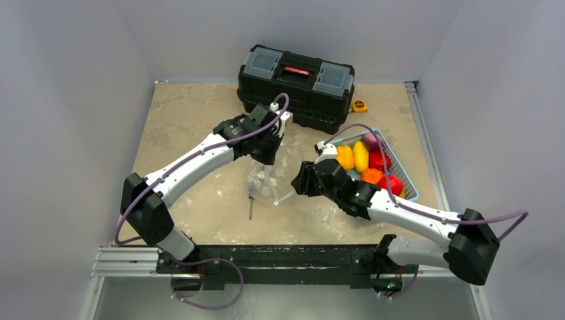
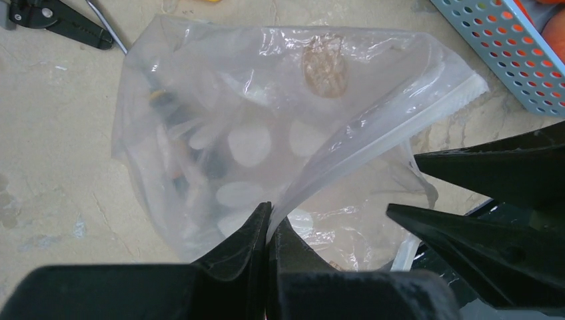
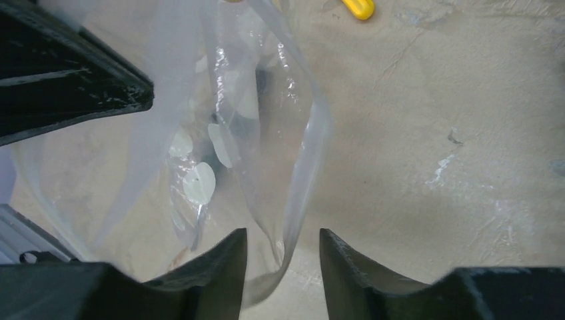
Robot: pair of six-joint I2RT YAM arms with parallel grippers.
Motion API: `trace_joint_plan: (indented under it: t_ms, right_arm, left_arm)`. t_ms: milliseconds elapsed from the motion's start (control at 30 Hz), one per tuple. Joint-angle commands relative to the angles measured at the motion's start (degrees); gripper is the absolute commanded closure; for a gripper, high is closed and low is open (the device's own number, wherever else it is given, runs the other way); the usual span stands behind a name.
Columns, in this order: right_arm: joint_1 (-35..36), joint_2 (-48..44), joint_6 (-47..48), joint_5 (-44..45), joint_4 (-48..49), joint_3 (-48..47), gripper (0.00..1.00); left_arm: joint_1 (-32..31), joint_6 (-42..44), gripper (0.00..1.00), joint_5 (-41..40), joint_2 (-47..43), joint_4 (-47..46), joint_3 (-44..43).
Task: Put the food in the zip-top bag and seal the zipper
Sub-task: Open the zipper of the food storage bag at the center of the board, then pick up the fake vegetable from the bin.
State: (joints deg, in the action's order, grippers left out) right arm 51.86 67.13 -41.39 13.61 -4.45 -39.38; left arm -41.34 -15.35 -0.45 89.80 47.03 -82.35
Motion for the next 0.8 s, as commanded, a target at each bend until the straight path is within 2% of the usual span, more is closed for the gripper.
trace_joint_plan:
  t_ms: [0, 100, 200, 333, 567, 667, 767]
  right_arm:
    - [0.1, -6.3, 2.3, 0.1, -3.1, -1.5, 0.47]
    - [0.1, -9.7, 3.5, 2.2, -5.6, -2.4, 0.25]
    - [0.1, -12.3, 4.3, 3.9, -8.4, -4.4, 0.15]
    - [0.1, -14.5, 4.9, 6.0, -12.2, -7.3, 0.12]
    - [-1.3, -17.9, 5.2, 19.6, -16.9, -10.7, 0.12]
    - [-6.6, -17.1, 5.1, 21.2, -17.7, -11.1, 0.12]
    - [-16.0, -14.7, 7.0, 17.8, -15.4, -9.9, 0.11]
  left_arm:
    - [0.0, 0.5, 1.00, 1.3, -0.1, -0.8, -1.6]
    - [0.1, 0.7, 1.00, -1.7, -0.2, 0.6, -2.2]
    - [0.1, 0.8, 1.00, -2.3, -0.8, 0.9, -2.1]
    - [0.0, 1.1, 1.00, -3.7, -0.6, 0.9, -1.7]
    - [0.0, 1.2, 1.00, -3.3, 0.5, 1.7, -2.6]
    - [0.1, 1.1, 1.00, -3.0, 0.0, 1.7, -2.6]
    - [0.1, 1.2, 1.00, -3.2, -0.4, 1.7, -2.6]
